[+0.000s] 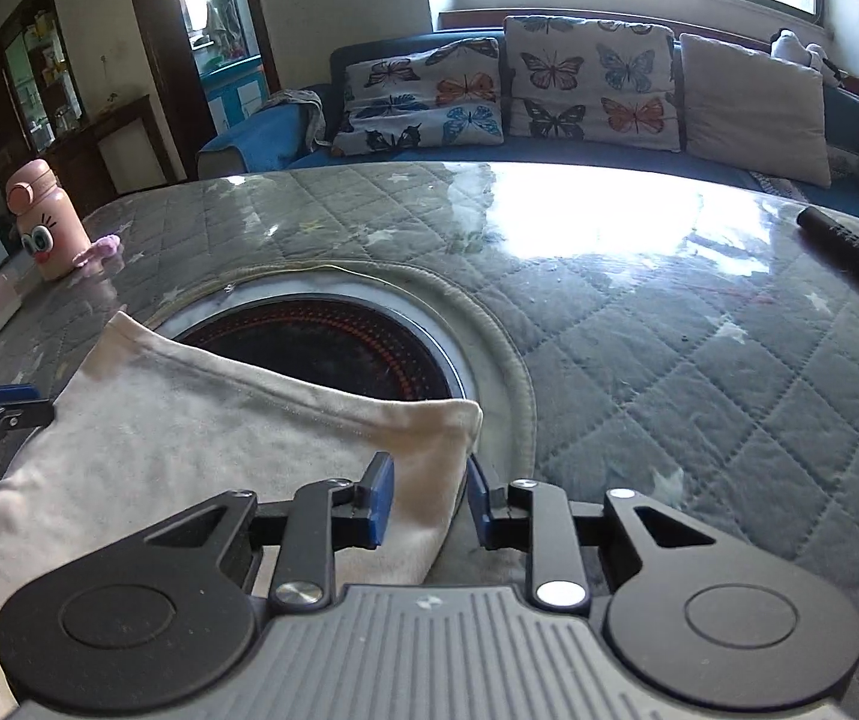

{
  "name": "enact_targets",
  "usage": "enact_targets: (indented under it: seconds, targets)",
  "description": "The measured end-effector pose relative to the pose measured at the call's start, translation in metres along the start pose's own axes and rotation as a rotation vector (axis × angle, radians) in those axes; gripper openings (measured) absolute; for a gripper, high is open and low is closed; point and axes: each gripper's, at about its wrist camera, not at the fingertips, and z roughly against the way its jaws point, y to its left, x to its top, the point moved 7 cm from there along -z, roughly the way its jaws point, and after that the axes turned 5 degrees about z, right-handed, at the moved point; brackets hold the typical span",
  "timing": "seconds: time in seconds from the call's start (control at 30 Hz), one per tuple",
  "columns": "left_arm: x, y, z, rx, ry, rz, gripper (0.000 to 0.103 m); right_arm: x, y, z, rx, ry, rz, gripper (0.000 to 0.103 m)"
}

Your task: Fold clothes

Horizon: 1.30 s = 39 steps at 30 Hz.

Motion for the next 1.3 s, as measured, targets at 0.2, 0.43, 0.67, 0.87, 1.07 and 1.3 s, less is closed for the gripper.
enact_targets:
  seconds: [0.2, 0.43, 0.67, 0.87, 1.07, 1.3]
  targets:
    - [0.010, -0.007, -0.015, -0.024, -0.013, -0.016, 0.028, 0.004, 0.000, -0.008, 0.000, 0.010, 0.009, 0.010]
    - [0.016, -0.009, -0.021, -0.033, -0.028, -0.026, 0.023, 0.007, -0.005, -0.013, -0.008, 0.019, 0.001, 0.010]
    - [0.020, -0.013, -0.021, -0.034, -0.057, -0.056, 0.006, 0.017, -0.003, -0.013, -0.017, -0.008, 0.017, 0.003]
    - [0.030, -0.001, -0.021, 0.002, -0.084, -0.024, 0.006, 0.036, 0.001, -0.017, -0.030, -0.045, 0.041, 0.003]
    - [0.030, 0.007, -0.030, 0.015, -0.059, -0.004, 0.008, 0.051, 0.007, -0.035, -0.044, -0.035, 0.074, 0.005]
    - [0.028, -0.002, -0.005, -0.006, -0.082, -0.033, 0.011, 0.043, 0.022, -0.012, -0.016, -0.029, 0.134, 0.008]
